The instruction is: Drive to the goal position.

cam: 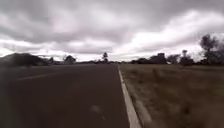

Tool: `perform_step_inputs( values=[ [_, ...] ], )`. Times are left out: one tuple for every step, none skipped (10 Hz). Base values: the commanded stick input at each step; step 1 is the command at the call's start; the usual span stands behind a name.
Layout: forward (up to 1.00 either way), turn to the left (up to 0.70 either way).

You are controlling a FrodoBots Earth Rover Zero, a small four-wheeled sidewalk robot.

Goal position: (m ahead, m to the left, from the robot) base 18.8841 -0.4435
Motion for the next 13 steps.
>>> perform_step_inputs(
  values=[
    [0.85, -0.09],
    [0.85, -0.04],
    [0.85, -0.24],
    [0.85, -0.07],
    [0.85, -0.18],
    [0.85, -0.11],
    [0.85, -0.03],
    [0.85, 0.0],
    [0.85, -0.24],
    [0.85, 0.0],
    [0.85, -0.02],
    [0.85, -0.15],
    [0.85, -0.28]
  ],
)
